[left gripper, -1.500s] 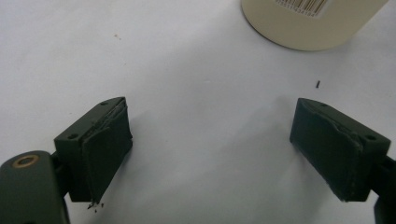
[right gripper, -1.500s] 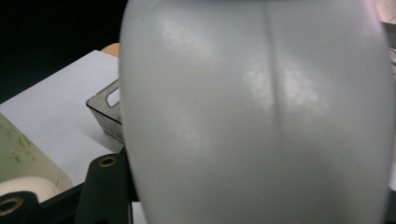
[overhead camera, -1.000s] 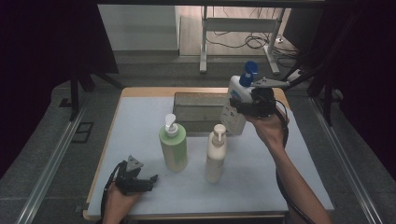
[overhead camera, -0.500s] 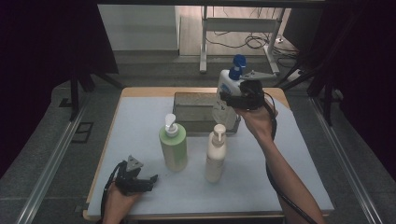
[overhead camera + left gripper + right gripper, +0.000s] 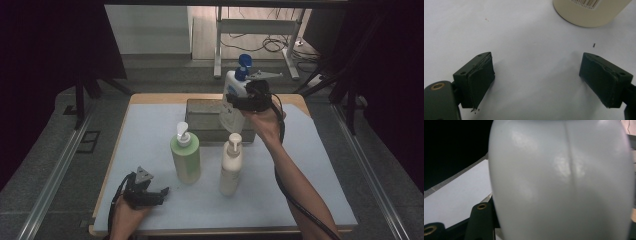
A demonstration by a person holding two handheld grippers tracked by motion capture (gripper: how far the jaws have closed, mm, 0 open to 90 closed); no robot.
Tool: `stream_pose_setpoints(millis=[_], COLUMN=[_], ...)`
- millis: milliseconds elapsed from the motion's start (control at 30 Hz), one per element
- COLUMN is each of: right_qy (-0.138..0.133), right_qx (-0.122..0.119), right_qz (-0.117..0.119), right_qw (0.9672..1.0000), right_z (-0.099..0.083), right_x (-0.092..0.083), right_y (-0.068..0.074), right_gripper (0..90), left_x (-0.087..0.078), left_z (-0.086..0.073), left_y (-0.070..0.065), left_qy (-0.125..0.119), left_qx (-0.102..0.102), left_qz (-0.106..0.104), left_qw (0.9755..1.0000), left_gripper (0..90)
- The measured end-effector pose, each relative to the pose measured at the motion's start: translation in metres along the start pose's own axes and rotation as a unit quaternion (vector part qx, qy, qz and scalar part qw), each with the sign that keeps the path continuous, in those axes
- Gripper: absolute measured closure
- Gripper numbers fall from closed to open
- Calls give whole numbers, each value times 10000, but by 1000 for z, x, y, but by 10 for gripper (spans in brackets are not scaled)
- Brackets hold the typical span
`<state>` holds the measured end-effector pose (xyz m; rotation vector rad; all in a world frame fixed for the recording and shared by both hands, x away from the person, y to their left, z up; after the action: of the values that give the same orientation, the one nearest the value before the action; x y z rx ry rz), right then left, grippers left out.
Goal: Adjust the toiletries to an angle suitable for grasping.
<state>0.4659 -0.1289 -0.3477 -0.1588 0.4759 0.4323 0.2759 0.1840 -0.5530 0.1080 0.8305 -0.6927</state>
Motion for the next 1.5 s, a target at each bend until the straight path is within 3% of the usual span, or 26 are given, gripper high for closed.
stream_pose_setpoints(millis=[533, 733, 1500], right_qy=[-15, 68, 274], right_qx=[17, -50, -18], right_qz=[-28, -45, -102], right_qw=[10000, 10000, 9996], right_z=[11, 3, -20], right_x=[29, 45, 73], right_y=[11, 17, 19], right_gripper=[411, 411, 408], left_x=[0, 0, 0], left_z=[0, 0, 0], left_y=[0, 0, 0], left_qy=[16, 18, 15], left_qx=[17, 20, 16], left_qz=[-6, -5, -5], left_qw=[10000, 10000, 10000], left_gripper=[121, 121, 121])
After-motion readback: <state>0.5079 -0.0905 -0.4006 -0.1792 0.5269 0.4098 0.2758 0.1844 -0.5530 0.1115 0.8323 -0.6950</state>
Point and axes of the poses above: each handheld gripper's, and its own axes: x roughly forward along the jaws, z roughly out of its top, y roughly to its left, the point moved 4 cm from there along x, roughly forward along the jaws, and after that the axes turned 11 degrees about -z, right-handed, at the moved point
